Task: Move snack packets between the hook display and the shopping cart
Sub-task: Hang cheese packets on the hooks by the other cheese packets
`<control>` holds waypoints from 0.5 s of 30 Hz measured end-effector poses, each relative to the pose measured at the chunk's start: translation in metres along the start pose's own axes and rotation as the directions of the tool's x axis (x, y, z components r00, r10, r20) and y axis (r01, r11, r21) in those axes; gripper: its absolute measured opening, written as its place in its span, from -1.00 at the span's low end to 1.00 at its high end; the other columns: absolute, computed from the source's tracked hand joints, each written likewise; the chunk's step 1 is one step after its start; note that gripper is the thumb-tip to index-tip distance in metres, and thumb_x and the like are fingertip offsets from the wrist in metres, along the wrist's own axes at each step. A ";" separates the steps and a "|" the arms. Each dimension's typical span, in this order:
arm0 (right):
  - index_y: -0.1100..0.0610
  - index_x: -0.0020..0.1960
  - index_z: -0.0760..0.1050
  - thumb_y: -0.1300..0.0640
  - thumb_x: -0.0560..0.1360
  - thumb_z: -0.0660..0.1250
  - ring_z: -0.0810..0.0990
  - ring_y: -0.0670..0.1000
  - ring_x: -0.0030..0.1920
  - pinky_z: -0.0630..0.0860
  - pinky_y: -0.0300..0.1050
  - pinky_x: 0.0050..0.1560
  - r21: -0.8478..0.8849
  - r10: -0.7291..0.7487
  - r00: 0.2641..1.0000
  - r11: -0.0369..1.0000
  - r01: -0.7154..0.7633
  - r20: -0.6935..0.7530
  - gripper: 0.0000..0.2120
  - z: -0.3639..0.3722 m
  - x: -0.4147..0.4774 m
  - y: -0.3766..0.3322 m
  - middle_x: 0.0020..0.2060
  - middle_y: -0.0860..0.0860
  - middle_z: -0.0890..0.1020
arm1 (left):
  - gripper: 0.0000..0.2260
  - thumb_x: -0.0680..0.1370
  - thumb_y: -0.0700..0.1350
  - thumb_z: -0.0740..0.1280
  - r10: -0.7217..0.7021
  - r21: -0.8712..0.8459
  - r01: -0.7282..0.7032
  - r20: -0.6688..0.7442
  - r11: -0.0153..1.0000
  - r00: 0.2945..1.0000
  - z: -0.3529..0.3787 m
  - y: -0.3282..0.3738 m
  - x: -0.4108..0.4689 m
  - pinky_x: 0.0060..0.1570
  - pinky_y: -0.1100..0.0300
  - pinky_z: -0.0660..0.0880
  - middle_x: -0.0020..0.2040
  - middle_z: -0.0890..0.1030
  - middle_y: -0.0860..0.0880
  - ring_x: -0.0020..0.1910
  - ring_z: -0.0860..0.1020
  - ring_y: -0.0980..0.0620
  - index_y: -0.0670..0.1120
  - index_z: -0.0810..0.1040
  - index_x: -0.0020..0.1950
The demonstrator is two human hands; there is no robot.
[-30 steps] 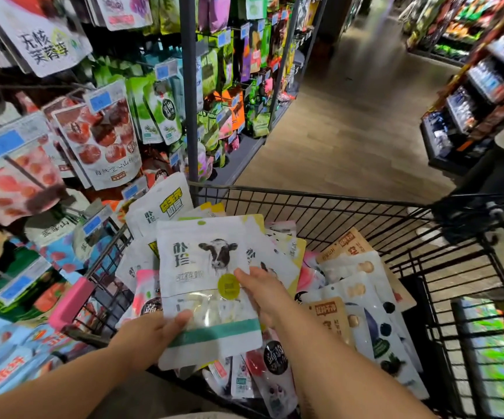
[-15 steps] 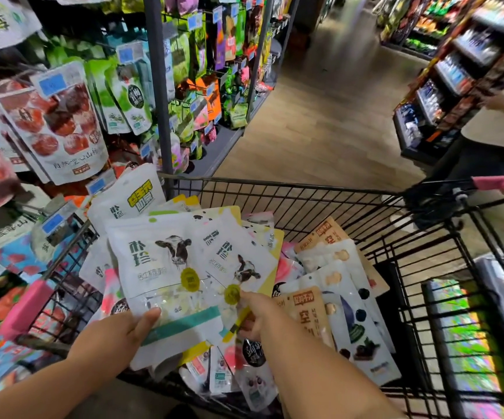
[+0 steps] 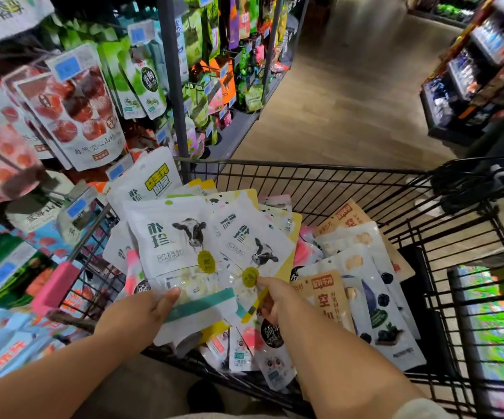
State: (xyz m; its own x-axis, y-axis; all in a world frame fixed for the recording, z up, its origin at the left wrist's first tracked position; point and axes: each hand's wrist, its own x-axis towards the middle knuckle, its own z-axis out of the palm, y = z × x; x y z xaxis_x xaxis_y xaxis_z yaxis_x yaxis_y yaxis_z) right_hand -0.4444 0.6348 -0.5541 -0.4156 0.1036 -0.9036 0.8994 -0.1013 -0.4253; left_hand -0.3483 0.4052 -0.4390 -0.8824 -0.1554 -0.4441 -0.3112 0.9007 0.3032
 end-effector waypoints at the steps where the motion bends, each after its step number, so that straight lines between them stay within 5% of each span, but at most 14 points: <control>1: 0.19 -0.26 0.48 0.13 0.52 0.39 0.51 0.07 -0.24 0.38 -0.11 -0.32 0.000 -0.010 1.000 1.000 0.010 -0.004 -0.78 0.000 0.002 0.000 -0.27 0.09 0.56 | -0.58 0.61 0.24 -0.08 0.005 0.001 -0.005 -0.003 1.000 1.000 0.000 0.001 0.000 -0.18 0.14 0.34 -0.35 0.45 0.03 -0.29 0.44 0.03 0.08 0.30 -0.33; 4: 0.17 -0.33 0.41 0.15 0.54 0.36 0.50 0.06 -0.26 0.40 -0.14 -0.30 -0.023 -0.017 1.000 1.000 0.016 -0.024 -0.70 0.002 0.004 0.001 -0.29 0.08 0.53 | -0.61 0.62 0.23 -0.09 0.029 0.007 -0.029 -0.011 1.000 0.999 -0.001 0.002 -0.001 -0.21 0.14 0.34 -0.35 0.45 0.04 -0.31 0.44 0.04 0.13 0.26 -0.33; 7: 0.20 -0.26 0.47 0.14 0.49 0.39 0.60 0.16 -0.05 0.52 -0.04 -0.05 -0.076 -0.058 0.998 0.996 0.055 -0.040 -0.79 0.008 0.004 0.001 -0.18 0.15 0.57 | -0.61 0.61 0.24 -0.11 0.037 0.027 -0.036 -0.013 0.999 0.999 0.001 -0.002 0.001 -0.21 0.15 0.36 -0.34 0.47 0.03 -0.29 0.47 0.04 0.13 0.29 -0.31; 11: 0.16 -0.20 0.46 0.11 0.51 0.36 0.56 0.11 -0.15 0.55 -0.01 0.02 -0.165 -0.082 0.996 0.984 0.074 -0.043 -0.83 0.014 0.012 -0.002 -0.17 0.12 0.56 | -0.65 0.61 0.25 -0.13 0.053 0.075 -0.052 -0.012 0.996 0.999 0.006 -0.007 0.005 -0.24 0.15 0.38 -0.33 0.49 0.02 -0.28 0.49 0.05 0.18 0.36 -0.13; 15: 0.23 -0.15 0.45 0.04 0.45 0.46 0.59 0.16 -0.01 0.58 0.04 0.06 -0.210 -0.095 0.990 0.975 0.071 -0.107 -0.72 0.013 0.022 0.002 -0.01 0.18 0.60 | -0.56 0.60 0.25 -0.13 0.028 0.103 -0.026 -0.012 0.994 1.000 0.007 -0.008 0.006 -0.26 0.16 0.36 -0.32 0.50 0.00 -0.30 0.48 0.05 0.09 0.45 -0.10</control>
State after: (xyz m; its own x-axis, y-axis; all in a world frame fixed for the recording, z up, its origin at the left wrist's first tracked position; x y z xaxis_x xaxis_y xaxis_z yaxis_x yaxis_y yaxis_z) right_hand -0.4532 0.6236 -0.5753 -0.4828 0.2176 -0.8483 0.8758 0.1168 -0.4684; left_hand -0.3487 0.4003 -0.4500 -0.8950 -0.1356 -0.4250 -0.2502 0.9413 0.2265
